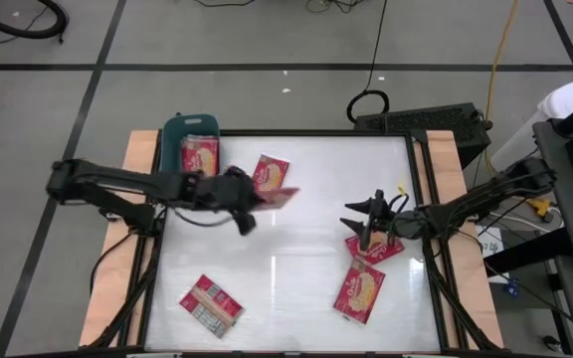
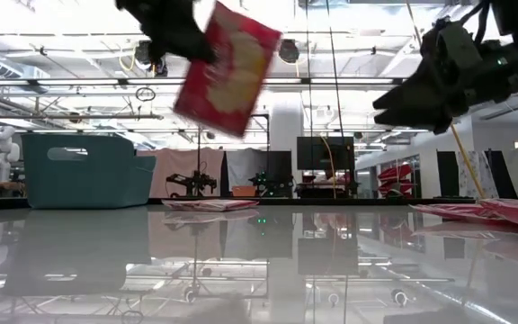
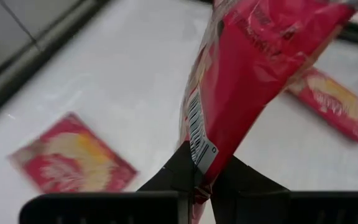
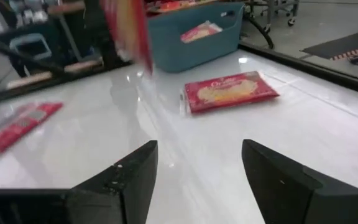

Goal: Sort popcorn bags into baskets
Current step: Stack the red popcorn bag on top of the other red popcorn bag into the blue bin

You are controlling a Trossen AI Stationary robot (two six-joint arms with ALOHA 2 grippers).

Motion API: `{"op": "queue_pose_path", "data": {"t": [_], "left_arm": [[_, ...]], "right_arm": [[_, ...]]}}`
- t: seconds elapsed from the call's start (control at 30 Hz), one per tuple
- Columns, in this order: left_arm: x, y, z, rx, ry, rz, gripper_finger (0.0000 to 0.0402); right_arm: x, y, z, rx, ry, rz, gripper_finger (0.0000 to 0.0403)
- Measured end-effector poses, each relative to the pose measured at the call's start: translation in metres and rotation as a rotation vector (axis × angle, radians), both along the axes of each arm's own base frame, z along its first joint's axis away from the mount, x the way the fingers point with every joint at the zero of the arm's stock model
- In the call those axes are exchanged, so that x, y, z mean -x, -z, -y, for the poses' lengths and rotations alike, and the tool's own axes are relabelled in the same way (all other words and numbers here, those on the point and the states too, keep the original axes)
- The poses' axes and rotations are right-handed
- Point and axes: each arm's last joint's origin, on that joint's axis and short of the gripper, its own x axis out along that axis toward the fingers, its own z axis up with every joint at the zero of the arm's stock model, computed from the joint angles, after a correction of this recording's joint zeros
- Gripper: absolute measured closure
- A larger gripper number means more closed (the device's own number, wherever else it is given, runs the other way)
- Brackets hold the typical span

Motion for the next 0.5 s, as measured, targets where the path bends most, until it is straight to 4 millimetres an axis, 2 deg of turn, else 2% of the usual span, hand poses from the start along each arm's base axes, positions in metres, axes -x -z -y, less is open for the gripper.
{"op": "queue_pose_path", "data": {"t": [0.23,0.37,0.5], "left_arm": [[0.076,-0.043,-0.029,0.021,-0.198,0.080,0.0380],[0.115,-0.052,-0.041,0.039,-0.338,0.089,0.0374],[0.144,-0.053,-0.049,0.066,-0.478,0.074,0.0370]], "right_arm": [[-0.004,0.012,-0.014,0.044,-0.076,-0.068,0.0175],[-0.006,0.013,-0.022,0.084,-0.123,-0.049,0.0175],[-0.009,0.012,-0.028,0.132,-0.159,-0.017,0.0175]]}}
